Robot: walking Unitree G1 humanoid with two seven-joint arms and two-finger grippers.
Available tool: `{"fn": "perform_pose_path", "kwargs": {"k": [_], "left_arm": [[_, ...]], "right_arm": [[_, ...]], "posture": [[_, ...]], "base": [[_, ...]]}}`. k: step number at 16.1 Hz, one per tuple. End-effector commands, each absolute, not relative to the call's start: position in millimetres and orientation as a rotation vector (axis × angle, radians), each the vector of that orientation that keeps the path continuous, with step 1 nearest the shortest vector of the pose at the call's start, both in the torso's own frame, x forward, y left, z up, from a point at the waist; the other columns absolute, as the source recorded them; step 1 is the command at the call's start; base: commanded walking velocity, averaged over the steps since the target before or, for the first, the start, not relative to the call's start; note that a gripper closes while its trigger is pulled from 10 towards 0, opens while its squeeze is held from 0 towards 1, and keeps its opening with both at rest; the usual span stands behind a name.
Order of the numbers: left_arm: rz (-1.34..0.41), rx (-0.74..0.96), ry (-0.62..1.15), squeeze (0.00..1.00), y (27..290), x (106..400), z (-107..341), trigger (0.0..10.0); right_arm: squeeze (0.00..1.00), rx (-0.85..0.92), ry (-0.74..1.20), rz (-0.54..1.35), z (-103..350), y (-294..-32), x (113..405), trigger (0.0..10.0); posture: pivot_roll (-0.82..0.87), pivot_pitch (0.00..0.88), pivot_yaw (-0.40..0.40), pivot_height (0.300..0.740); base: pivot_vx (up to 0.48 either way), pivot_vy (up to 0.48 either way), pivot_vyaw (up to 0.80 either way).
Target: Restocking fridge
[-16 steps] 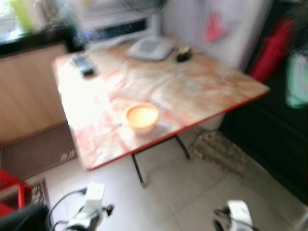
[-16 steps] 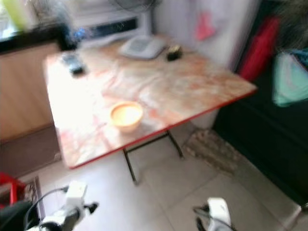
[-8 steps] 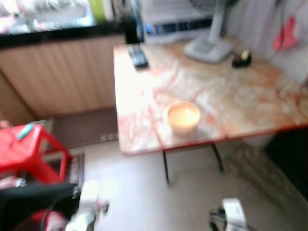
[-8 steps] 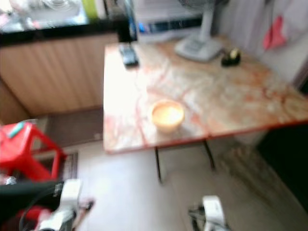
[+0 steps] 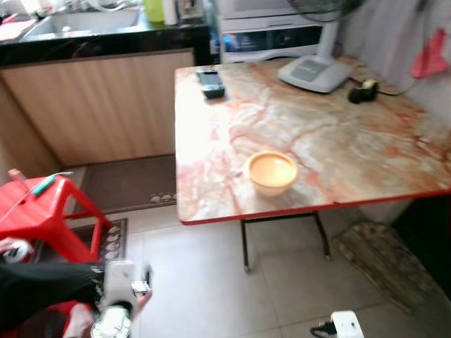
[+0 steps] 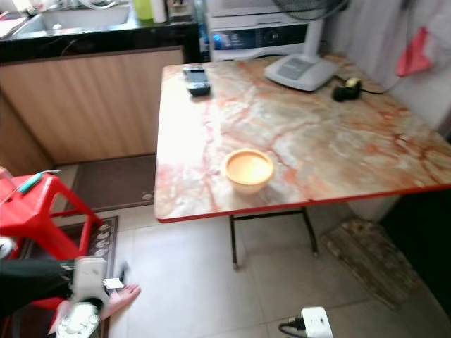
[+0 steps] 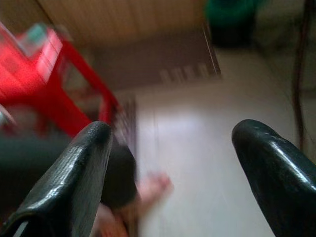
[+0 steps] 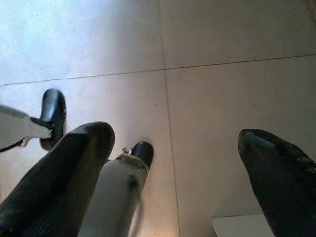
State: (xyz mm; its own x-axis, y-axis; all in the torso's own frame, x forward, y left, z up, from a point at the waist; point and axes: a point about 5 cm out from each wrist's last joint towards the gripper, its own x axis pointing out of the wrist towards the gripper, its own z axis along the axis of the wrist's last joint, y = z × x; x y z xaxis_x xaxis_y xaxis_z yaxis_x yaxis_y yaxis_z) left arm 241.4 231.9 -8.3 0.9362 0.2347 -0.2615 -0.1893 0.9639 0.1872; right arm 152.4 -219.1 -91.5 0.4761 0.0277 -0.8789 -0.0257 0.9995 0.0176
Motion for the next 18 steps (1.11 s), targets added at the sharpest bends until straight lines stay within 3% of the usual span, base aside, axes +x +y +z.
{"fn": "perform_pose_path", "kwargs": {"k": [1, 6, 8, 11, 14, 18], "left_arm": [[0.203, 0.227, 0.163, 0.00, 233, 249, 11, 10.0], [0.153, 0.341, -0.072, 0.00, 226, 242, 53, 10.0], [0.095, 0.391, -0.210, 0.00, 217, 259, 92, 10.0], [0.077, 0.326, -0.358, 0.00, 199, 288, 138, 10.0], [-0.020, 0.261, -0.354, 0.00, 178, 292, 147, 10.0], [0.057, 0.205, -0.259, 0.00, 187, 273, 137, 10.0]], "right_arm": [[0.00, 0.011, 1.078, 0.036, -94, -217, 147, 10.0], [0.00, 0.009, 1.109, 0.049, -100, -212, 131, 10.0], [0.00, 0.009, 1.109, 0.045, -101, -211, 128, 10.0], [0.00, 0.023, 1.095, 0.014, -101, -214, 126, 10.0], [0.00, 0.022, 1.093, 0.017, -101, -216, 123, 10.0], [0.00, 0.001, 1.106, 0.037, -102, -219, 119, 10.0]], "posture": [[0.01, 0.000, 0.027, 0.740], [0.00, 0.000, 0.054, 0.740], [-0.01, 0.012, 0.061, 0.740], [-0.01, 0.047, 0.051, 0.740], [-0.01, 0.073, 0.038, 0.740], [-0.01, 0.103, 0.011, 0.740]], "base": [[0.000, 0.000, 0.00], [0.000, 0.000, 0.00], [0.000, 0.000, 0.00], [0.000, 0.000, 0.00], [0.000, 0.000, 0.00], [0.000, -0.105, 0.00]]}}
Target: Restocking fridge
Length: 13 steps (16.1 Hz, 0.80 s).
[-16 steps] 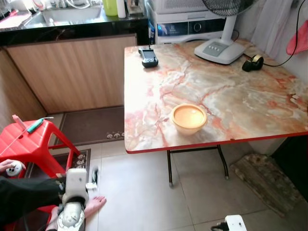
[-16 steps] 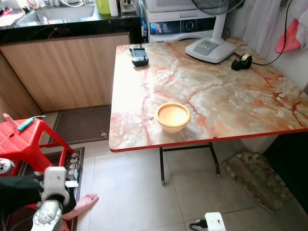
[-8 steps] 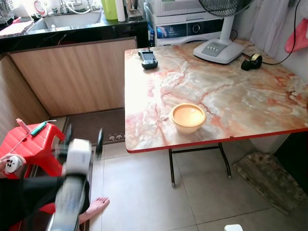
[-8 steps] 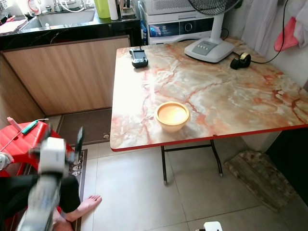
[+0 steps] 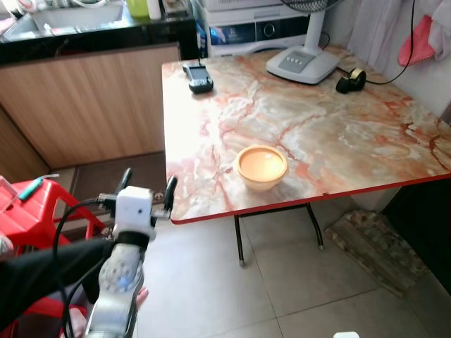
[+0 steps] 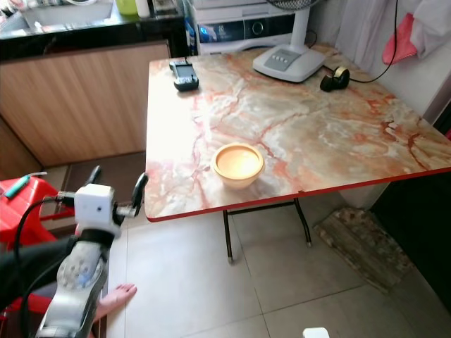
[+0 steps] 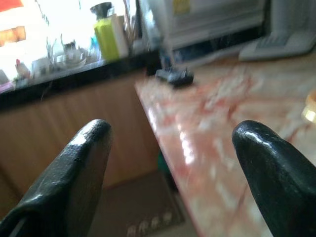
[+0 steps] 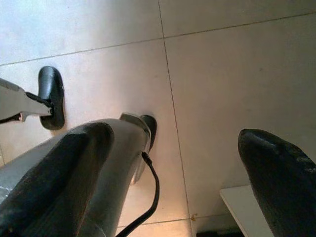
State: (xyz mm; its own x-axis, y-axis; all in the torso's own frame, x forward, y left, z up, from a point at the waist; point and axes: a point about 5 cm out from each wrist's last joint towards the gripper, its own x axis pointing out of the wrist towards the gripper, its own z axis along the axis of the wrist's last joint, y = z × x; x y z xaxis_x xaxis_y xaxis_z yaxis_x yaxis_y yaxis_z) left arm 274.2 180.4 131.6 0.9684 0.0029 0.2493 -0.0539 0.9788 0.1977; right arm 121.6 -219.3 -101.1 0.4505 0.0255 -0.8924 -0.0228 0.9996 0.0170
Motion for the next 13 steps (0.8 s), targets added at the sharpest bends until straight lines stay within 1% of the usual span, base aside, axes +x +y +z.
{"fn": "perform_pose_path", "kwargs": {"k": [1, 5, 9, 10, 13], "left_arm": [[0.062, 0.199, -0.256, 0.00, 190, 272, 139, 10.0], [0.084, 0.184, -0.253, 0.00, 194, 274, 146, 10.0], [0.025, 0.178, -0.257, 0.00, 177, 279, 150, 10.0], [0.010, 0.164, -0.258, 0.00, 174, 280, 150, 10.0], [-0.003, 0.147, -0.264, 0.00, 171, 282, 154, 10.0]], "right_arm": [[0.00, -0.003, 1.107, 0.039, -102, -220, 118, 10.0], [0.00, -0.007, 1.109, 0.045, -102, -221, 117, 10.0], [0.00, -0.009, 1.108, 0.053, -102, -222, 116, 10.0], [0.00, -0.008, 1.108, 0.051, -102, -221, 115, 10.0], [0.00, -0.004, 1.113, 0.043, -102, -222, 114, 10.0]], "posture": [[0.00, 0.109, 0.008, 0.740], [0.00, 0.110, 0.007, 0.740], [-0.02, 0.079, 0.006, 0.740], [-0.03, 0.075, 0.010, 0.740], [-0.03, 0.067, 0.011, 0.740]], "base": [[0.000, -0.442, 0.00], [0.000, -0.441, 0.00], [0.000, -0.472, 0.00], [0.000, -0.259, 0.00], [0.000, 0.000, 0.00]]}}
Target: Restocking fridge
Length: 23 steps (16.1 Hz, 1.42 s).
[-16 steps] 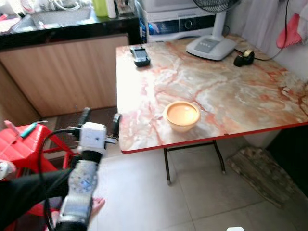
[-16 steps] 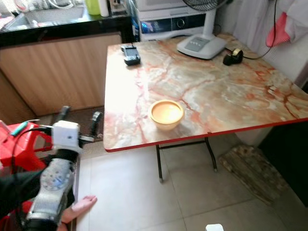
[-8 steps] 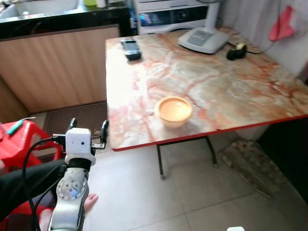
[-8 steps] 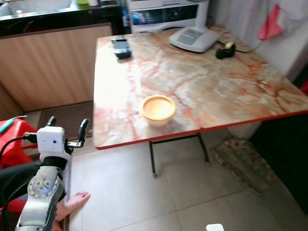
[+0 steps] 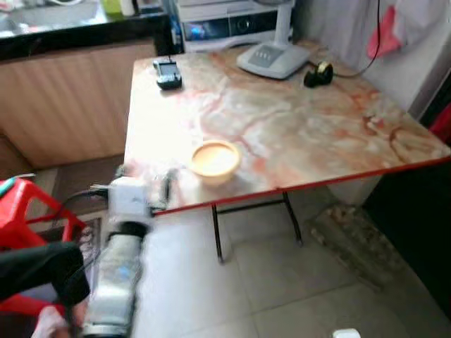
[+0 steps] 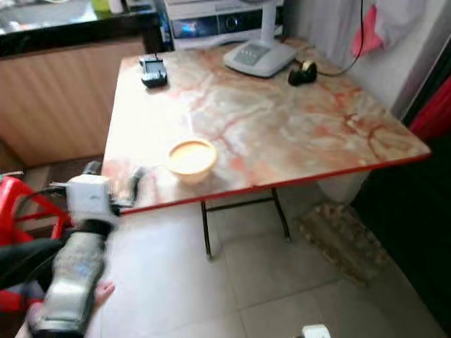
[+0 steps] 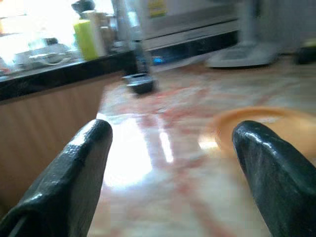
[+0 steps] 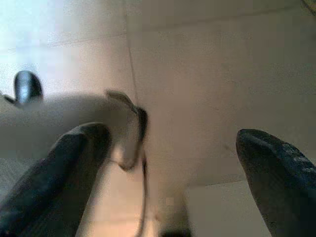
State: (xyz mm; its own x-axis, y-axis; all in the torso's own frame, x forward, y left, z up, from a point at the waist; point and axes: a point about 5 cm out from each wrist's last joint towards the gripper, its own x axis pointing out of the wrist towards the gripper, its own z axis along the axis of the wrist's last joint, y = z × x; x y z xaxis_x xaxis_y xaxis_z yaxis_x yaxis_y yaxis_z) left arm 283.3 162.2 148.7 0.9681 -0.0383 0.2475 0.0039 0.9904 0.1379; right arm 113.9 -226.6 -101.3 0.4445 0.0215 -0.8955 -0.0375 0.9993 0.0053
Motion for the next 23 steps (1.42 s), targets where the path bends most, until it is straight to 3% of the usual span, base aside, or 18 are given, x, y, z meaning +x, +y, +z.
{"fn": "perform_pose_path", "kwargs": {"k": [1, 10, 23], "left_arm": [[-0.004, 0.136, -0.268, 0.00, 170, 283, 156, 10.0], [-0.040, 0.020, -0.235, 0.00, 165, 283, 157, 10.0], [-0.079, 0.004, -0.220, 0.00, 160, 284, 160, 10.0]], "right_arm": [[0.00, -0.004, 1.116, 0.046, -102, -222, 113, 10.0], [0.00, 0.019, 1.103, 0.044, -102, -222, 113, 10.0], [0.00, 0.023, 1.091, 0.037, -101, -222, 116, 10.0]], "posture": [[-0.03, 0.065, 0.010, 0.740], [-0.02, 0.105, 0.004, 0.740], [-0.02, 0.112, 0.006, 0.740]], "base": [[0.000, 0.000, 0.00], [0.000, 0.000, 0.00], [0.000, 0.000, 0.00]]}}
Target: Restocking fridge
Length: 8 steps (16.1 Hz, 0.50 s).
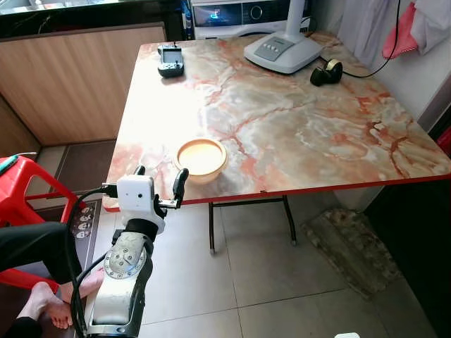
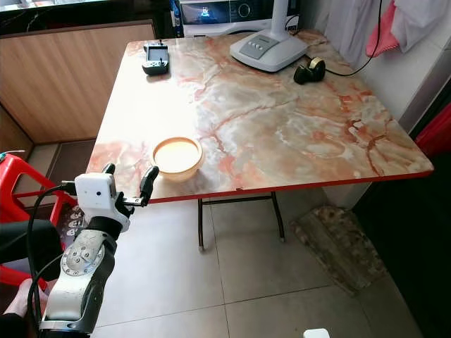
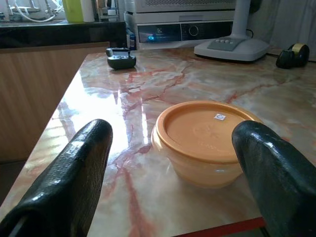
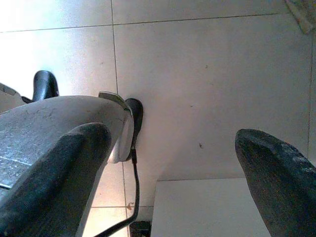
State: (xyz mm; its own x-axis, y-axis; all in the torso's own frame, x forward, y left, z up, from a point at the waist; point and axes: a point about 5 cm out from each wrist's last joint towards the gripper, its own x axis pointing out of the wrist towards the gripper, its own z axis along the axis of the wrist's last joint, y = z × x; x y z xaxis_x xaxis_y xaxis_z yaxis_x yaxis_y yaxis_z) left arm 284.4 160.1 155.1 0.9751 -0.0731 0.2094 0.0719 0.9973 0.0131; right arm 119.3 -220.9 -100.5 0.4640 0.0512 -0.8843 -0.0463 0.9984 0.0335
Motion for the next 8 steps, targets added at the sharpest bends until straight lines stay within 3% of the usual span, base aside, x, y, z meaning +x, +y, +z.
{"fn": "perform_pose_path", "kwargs": {"k": [1, 8], "left_arm": [[-0.080, 0.003, -0.220, 0.00, 159.8, 284.4, 159.6, 10.0], [-0.092, 0.006, -0.216, 0.00, 158.2, 285.2, 159.9, 10.0]], "right_arm": [[0.00, 0.025, 1.090, 0.036, -101.3, -222.1, 115.7, 10.0], [0.00, 0.029, 1.089, 0.036, -101.1, -221.9, 116.6, 10.0]], "posture": [[-0.02, 0.112, 0.006, 0.740], [-0.02, 0.119, 0.008, 0.740]], "base": [[0.240, 0.000, 0.00], [0.287, 0.000, 0.00]]}}
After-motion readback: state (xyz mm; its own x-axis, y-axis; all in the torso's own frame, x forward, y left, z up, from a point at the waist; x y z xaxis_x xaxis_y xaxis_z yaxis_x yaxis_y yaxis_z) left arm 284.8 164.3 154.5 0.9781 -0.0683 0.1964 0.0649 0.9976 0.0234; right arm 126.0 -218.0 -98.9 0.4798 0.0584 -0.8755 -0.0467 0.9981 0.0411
